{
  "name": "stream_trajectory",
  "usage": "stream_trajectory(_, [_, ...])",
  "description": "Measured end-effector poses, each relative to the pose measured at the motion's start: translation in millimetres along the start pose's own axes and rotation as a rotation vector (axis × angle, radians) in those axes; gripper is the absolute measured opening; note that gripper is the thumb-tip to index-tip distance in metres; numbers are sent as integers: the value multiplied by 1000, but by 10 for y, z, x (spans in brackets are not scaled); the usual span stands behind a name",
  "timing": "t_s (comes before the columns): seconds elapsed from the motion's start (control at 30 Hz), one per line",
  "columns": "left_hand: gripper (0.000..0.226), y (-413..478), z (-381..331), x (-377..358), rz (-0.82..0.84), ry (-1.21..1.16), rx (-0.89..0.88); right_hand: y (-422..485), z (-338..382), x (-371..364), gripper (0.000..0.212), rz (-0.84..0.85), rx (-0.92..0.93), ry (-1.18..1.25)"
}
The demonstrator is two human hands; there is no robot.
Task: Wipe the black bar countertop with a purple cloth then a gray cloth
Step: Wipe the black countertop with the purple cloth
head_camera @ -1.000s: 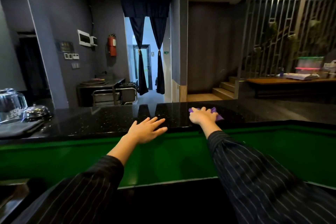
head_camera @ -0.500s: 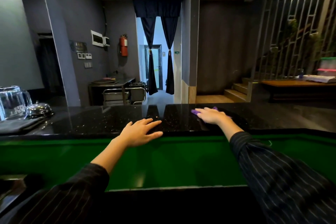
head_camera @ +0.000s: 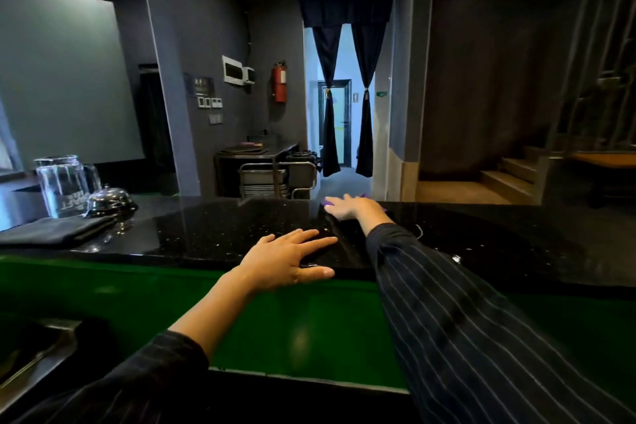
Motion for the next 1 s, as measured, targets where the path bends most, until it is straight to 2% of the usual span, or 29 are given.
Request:
stream_trajectory(0.07, [69, -8, -7, 7, 7, 10, 3, 281, 201, -95, 67, 57, 124, -34])
stream_trajectory(0.17, [69, -29, -19, 1, 3, 15, 3, -169, 316, -51, 55, 115, 281, -42])
stream_trajectory(0.23, [70, -34, -23, -16, -18, 24, -2, -281, 124, 35, 53, 129, 304, -9])
stream_trajectory(0.4, [68, -30, -28, -29, -57, 55, -15, -62, -578, 136, 55, 75, 25, 12])
stream_trajectory(0.57, [66, -28, -38, -38, -101, 87, -22, 345, -269, 104, 67, 52, -127, 3])
stream_trajectory(0.7, [66, -27, -29, -35, -102, 98, -25, 483, 374, 30, 79, 45, -10, 1])
stream_trajectory(0.83, [68, -18, -17, -15, -87, 91, -30, 85, 884, -61, 59, 94, 220, 32])
stream_trajectory(1.0, [64, -97, -78, 17, -72, 47, -9, -542, 555, -64, 49, 118, 329, 81])
Point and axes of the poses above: each hand's wrist, its own y-axis towards the middle knuckle, its own x-axis out of the back of the hand, z = x × y, the point moved 3 cm from there along y, towards the middle knuckle, and after that the axes turned 1 degree about -z, right-handed, at the moved point
